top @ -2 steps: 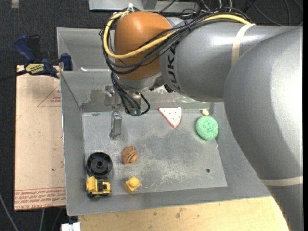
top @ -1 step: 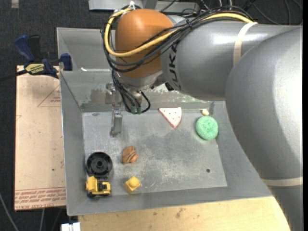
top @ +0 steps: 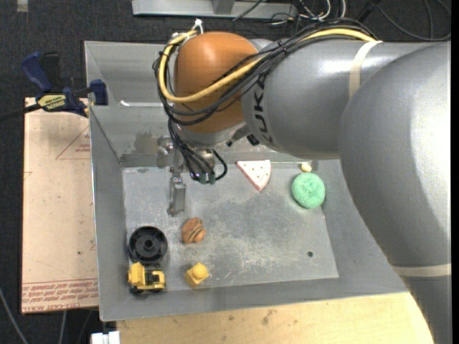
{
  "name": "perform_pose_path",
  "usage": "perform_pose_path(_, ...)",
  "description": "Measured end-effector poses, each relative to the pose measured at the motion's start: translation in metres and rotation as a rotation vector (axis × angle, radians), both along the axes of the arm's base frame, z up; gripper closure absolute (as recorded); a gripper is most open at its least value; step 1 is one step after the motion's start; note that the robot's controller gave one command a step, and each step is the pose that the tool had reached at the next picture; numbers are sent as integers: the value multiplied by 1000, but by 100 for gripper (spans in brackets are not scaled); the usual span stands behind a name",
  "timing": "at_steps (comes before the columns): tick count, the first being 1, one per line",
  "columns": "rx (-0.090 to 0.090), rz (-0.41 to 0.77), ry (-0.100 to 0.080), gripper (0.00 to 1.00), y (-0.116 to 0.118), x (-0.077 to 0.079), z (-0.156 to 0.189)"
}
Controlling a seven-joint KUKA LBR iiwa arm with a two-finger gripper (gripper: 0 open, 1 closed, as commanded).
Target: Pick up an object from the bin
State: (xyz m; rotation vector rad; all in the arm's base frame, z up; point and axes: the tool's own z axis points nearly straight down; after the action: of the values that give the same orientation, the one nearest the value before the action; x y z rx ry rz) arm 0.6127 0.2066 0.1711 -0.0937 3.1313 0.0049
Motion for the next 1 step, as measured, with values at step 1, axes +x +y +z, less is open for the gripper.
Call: perform_pose_path(1,-2,31,11,0,-8,-23,-25)
